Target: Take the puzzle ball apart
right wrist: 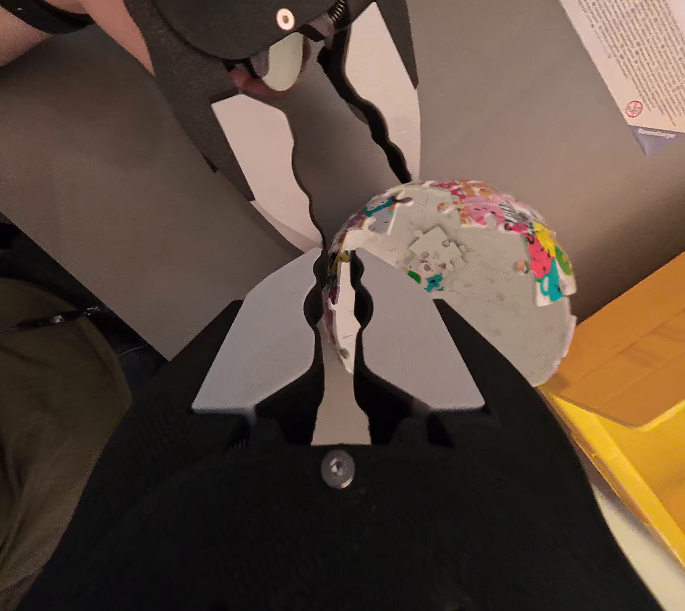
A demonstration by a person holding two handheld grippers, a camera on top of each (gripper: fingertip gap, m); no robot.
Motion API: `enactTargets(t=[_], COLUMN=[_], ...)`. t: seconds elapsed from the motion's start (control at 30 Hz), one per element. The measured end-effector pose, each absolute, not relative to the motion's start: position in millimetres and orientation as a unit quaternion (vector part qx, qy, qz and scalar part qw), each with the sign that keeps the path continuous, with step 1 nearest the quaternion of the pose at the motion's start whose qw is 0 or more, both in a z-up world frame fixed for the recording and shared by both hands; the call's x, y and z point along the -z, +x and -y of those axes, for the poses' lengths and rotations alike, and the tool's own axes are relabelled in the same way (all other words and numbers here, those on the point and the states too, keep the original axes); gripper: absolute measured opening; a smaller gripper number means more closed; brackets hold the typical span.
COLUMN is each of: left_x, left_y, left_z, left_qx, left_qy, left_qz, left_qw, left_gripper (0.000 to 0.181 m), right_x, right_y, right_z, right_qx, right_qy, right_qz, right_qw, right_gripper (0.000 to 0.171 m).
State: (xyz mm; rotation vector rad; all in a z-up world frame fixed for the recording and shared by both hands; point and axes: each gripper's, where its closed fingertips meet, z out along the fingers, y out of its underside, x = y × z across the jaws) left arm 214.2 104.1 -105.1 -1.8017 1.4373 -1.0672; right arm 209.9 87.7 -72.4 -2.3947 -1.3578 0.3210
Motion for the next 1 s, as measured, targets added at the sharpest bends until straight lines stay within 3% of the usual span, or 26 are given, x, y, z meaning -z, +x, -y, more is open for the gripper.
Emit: enactTargets(t=[0.37,0.6,0.73,1.0], left_x=[94.4,107.5,114.7,114.3], left_y=[202.6,210.4,211.8,211.9], left_z=[-103.1,-108.2,-108.0,-107.5], left_qx=[0.399,0.349,0.324,0.337], left_qy=[-0.655,-0.664,-0.667,-0.668], left_qz=[-0.562,-0.575,-0.586,-0.581], left_qw=[0.309,0.327,0.325,0.321], left_gripper=[0.071,0.077,0.078,0.075], right_x=[71.2,45.7,59.8,70.7], right_y=[228.3,211.3,211.5,204.8], right_z=[-77.2,-94.9,-99.1,-96.5], right_qx=[-0.145,-0.273,-0.24,-0.257], right_qy=[-0.811,-0.862,-0.884,-0.884], right_qz=[0.54,0.371,0.354,0.364], right_qw=[0.171,0.209,0.191,0.142], right_gripper=[0.013,0.028,0.028,0.008])
